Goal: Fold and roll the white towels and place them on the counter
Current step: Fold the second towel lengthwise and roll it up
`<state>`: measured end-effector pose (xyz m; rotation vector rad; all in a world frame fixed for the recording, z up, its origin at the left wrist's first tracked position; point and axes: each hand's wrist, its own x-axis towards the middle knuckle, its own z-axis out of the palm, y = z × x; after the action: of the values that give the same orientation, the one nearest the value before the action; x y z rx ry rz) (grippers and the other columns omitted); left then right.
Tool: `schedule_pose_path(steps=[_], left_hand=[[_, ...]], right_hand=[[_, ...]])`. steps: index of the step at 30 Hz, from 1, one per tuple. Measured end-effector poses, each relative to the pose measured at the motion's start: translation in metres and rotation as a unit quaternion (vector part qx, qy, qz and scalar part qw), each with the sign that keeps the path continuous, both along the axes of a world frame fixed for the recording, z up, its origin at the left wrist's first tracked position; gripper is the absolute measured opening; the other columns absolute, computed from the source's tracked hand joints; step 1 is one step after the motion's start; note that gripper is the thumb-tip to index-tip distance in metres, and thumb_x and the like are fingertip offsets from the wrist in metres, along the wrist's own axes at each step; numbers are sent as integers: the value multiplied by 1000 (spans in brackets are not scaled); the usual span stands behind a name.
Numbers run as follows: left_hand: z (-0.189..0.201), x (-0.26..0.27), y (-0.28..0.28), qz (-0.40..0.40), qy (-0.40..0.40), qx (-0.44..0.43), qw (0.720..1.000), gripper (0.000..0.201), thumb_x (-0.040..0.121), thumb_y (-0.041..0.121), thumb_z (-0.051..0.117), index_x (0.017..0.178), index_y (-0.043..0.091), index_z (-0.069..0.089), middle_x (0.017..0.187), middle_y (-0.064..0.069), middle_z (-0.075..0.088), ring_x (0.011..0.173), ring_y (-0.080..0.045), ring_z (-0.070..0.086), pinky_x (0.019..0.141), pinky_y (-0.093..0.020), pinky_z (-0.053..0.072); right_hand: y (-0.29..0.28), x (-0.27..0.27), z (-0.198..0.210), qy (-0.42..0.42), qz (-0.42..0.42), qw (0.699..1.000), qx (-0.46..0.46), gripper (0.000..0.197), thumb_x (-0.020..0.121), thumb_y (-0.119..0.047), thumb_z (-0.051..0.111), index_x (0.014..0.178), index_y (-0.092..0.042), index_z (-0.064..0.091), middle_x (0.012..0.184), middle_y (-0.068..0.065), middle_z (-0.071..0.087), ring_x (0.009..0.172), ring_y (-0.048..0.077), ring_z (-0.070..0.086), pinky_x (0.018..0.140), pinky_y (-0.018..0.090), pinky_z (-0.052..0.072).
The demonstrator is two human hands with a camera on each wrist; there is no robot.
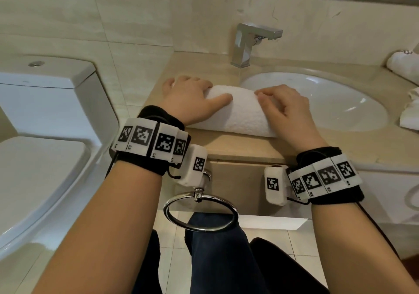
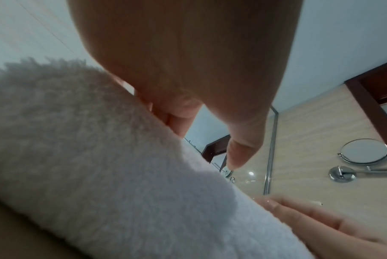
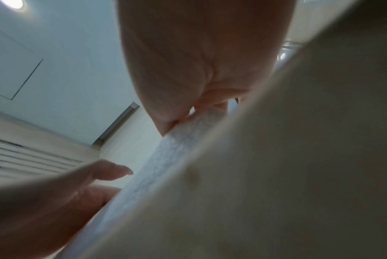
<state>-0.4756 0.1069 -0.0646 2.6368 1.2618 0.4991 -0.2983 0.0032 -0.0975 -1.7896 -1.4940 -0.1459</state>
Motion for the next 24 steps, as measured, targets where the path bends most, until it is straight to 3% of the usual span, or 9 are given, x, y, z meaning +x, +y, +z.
schedule_pose_path(steps=[3, 6, 8, 13, 18, 21, 24], left_hand=[[1, 0, -2, -6, 1, -14, 1000, 50, 93, 57, 32, 127, 27, 54, 131, 0, 54, 129, -21, 35, 112, -45, 13], [2, 2, -4, -5, 25, -14, 1000, 50, 92, 58, 30, 120, 28, 59, 122, -2, 59, 124, -21, 40, 110, -43, 12], [4, 3, -5, -1, 40, -16, 999, 51, 91, 59, 29, 118, 29, 60, 119, -2, 61, 122, -21, 42, 110, -42, 12], [9, 7, -7, 6, 31, -39, 999, 48, 94, 51, 25, 105, 23, 62, 104, -2, 62, 111, -22, 49, 109, -42, 15], [16, 13, -14, 31, 19, -36, 999, 46, 96, 42, 27, 112, 20, 64, 114, -5, 63, 118, -24, 47, 113, -40, 14], [20, 15, -20, 29, -61, -70, 995, 35, 95, 33, 38, 121, 24, 59, 120, -1, 59, 119, -23, 46, 112, -37, 24], [22, 15, -21, 22, -268, -120, 956, 24, 88, 26, 51, 110, 24, 62, 106, 7, 60, 101, -14, 55, 88, -29, 43]], right_hand=[[-8, -4, 7, -34, -15, 998, -54, 34, 95, -48, 43, 112, -26, 63, 111, -7, 62, 109, 13, 50, 99, 32, 21], [-17, -10, 15, -68, -35, 988, -131, 56, 79, -71, 43, 117, -31, 59, 115, -9, 61, 111, 14, 51, 101, 39, 29], [-24, -13, 20, -76, -32, 981, -173, 65, 73, -75, 52, 121, -32, 55, 116, -9, 60, 112, 15, 52, 102, 43, 34], [-32, -15, 23, -96, -4, 962, -256, 86, 57, -64, 72, 132, -35, 41, 122, -10, 52, 112, 15, 51, 100, 46, 38], [-32, -12, 29, -43, 22, 956, -291, 82, 60, -35, 77, 132, -32, 37, 117, -4, 50, 107, 20, 53, 90, 43, 46], [-31, -10, 31, -28, 30, 955, -294, 76, 63, -27, 75, 130, -30, 39, 114, -2, 52, 102, 21, 54, 84, 37, 48], [-31, -7, 31, -13, 25, 962, -273, 72, 65, -25, 73, 128, -31, 40, 104, -6, 55, 92, 17, 53, 69, 29, 43]])
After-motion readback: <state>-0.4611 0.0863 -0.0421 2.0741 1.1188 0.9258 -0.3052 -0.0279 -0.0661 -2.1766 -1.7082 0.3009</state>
